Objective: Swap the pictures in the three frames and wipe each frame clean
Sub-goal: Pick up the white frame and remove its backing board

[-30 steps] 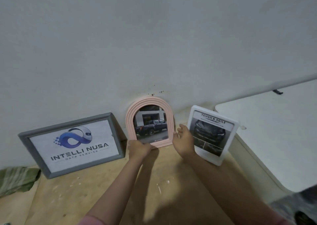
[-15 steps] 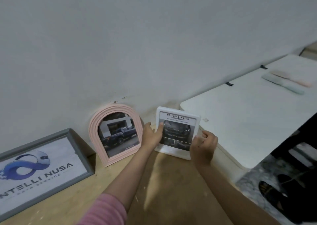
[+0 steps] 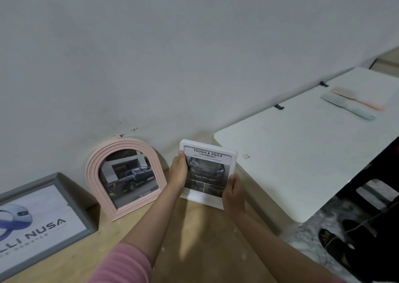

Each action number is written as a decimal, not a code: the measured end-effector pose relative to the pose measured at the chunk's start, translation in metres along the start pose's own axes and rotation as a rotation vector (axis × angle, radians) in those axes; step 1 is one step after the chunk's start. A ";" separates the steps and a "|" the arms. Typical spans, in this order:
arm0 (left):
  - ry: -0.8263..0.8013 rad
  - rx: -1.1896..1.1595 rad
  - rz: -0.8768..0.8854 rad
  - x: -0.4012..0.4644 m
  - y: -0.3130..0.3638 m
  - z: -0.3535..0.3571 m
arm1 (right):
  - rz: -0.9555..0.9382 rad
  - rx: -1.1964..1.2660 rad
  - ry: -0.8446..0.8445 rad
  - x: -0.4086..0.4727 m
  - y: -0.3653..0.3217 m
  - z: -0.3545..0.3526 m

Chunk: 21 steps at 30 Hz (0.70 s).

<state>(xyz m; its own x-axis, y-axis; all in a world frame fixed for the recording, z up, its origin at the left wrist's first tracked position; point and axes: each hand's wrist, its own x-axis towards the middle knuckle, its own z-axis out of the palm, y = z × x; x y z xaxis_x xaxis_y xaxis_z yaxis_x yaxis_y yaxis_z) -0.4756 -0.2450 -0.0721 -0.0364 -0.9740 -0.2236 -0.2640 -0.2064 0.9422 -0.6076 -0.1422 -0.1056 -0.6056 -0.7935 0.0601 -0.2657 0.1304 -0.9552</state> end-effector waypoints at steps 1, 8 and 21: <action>0.003 -0.007 -0.009 -0.003 0.005 -0.001 | -0.001 0.001 -0.001 0.000 0.000 0.000; -0.029 -0.151 -0.034 -0.032 0.040 -0.019 | -0.142 0.007 0.043 0.007 -0.022 -0.003; 0.134 -0.265 -0.149 -0.143 0.037 -0.146 | -0.557 -0.090 -0.217 -0.082 -0.100 0.013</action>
<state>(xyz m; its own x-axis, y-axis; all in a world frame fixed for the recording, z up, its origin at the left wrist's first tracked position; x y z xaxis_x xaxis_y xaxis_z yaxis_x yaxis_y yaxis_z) -0.3393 -0.1274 0.0317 0.1157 -0.9311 -0.3460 0.0041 -0.3479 0.9375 -0.5218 -0.0983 -0.0184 -0.1929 -0.8588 0.4746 -0.5673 -0.2970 -0.7680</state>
